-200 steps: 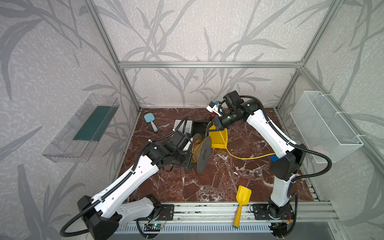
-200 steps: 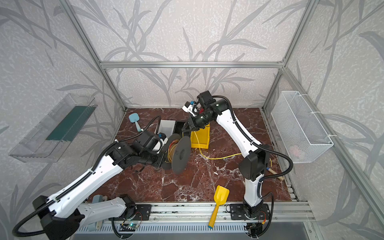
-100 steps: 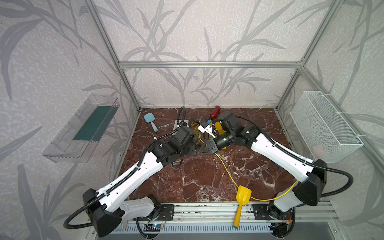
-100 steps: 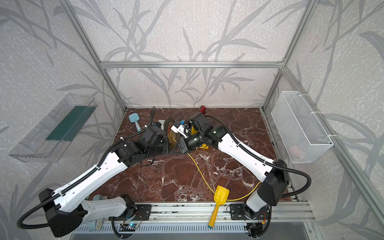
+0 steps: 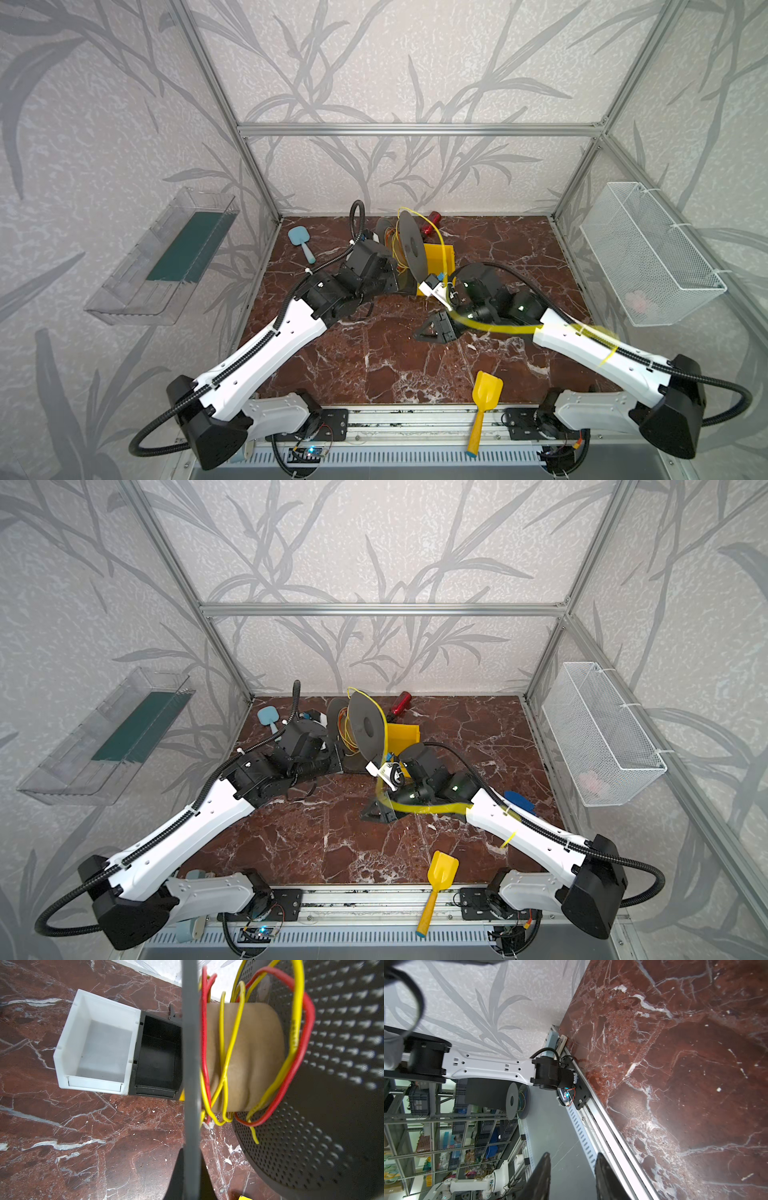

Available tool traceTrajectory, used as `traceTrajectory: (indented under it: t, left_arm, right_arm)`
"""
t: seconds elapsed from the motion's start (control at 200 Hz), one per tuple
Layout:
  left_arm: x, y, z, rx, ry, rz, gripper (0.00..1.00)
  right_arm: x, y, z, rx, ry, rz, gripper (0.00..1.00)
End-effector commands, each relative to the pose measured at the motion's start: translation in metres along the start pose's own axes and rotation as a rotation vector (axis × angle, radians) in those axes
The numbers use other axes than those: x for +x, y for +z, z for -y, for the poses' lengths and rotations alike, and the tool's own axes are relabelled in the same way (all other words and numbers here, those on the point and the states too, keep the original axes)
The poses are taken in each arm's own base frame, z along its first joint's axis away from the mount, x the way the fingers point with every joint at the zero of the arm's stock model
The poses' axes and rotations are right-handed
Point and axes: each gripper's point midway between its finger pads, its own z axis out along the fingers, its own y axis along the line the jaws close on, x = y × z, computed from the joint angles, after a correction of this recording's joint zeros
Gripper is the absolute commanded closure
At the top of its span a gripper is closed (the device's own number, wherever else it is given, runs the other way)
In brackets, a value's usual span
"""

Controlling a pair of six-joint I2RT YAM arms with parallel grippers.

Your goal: Wrap the cables

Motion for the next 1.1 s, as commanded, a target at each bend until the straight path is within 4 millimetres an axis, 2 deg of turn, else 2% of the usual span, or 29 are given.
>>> traceTrajectory:
  t: [0.0, 0.1, 0.165, 0.29, 0.385, 0.44, 0.545, 0.61, 0.68, 0.755, 0.855, 0.965, 1.099]
  left_arm:
    - [-0.042, -0.029, 0.015, 0.073, -0.065, 0.177, 1.0]
    - [-0.047, -0.032, 0.011, 0.062, -0.063, 0.217, 1.0]
    - [-0.051, -0.034, 0.007, 0.042, -0.044, 0.242, 1.0]
    - [-0.059, -0.036, -0.006, -0.049, 0.025, 0.284, 1.0]
    - [-0.066, -0.037, -0.013, -0.12, 0.097, 0.307, 1.0]
    - [-0.071, -0.038, -0.016, -0.162, 0.145, 0.312, 1.0]
    - [-0.073, -0.042, -0.015, -0.186, 0.238, 0.29, 1.0]
    - [-0.068, -0.047, -0.01, -0.158, 0.293, 0.244, 1.0]
    - [-0.058, -0.051, -0.002, -0.11, 0.349, 0.166, 1.0]
    - [-0.046, -0.06, 0.004, -0.051, 0.384, 0.099, 1.0]
    - [-0.035, -0.076, 0.015, 0.074, 0.37, 0.053, 1.0]
    - [-0.042, -0.099, 0.02, 0.149, 0.332, 0.095, 1.0]
    - [-0.053, -0.129, 0.043, 0.336, 0.292, 0.11, 1.0]
  right_arm:
    - [-0.016, -0.008, -0.011, -0.008, -0.05, 0.107, 0.59]
    - [-0.014, -0.022, -0.015, 0.011, -0.075, 0.152, 0.47]
    - [-0.004, -0.033, -0.019, 0.016, -0.105, 0.161, 0.4]
    - [0.022, -0.046, -0.032, -0.02, -0.129, 0.11, 0.33]
    - [0.047, -0.051, -0.039, -0.037, -0.141, 0.008, 0.33]
    - [0.052, -0.059, -0.047, -0.025, -0.173, -0.016, 0.32]
    - [0.036, -0.081, -0.073, 0.006, -0.274, 0.017, 0.31]
    - [0.024, -0.093, -0.079, 0.084, -0.331, 0.017, 0.3]
    - [0.011, -0.103, -0.071, 0.204, -0.363, 0.013, 0.3]
    - [-0.005, -0.114, -0.065, 0.26, -0.381, 0.031, 0.3]
    - [-0.036, -0.14, -0.051, 0.32, -0.373, 0.131, 0.3]
    - [-0.072, -0.165, -0.047, 0.314, -0.415, 0.289, 0.27]
    - [-0.1, -0.184, -0.029, 0.411, -0.473, 0.391, 0.23]
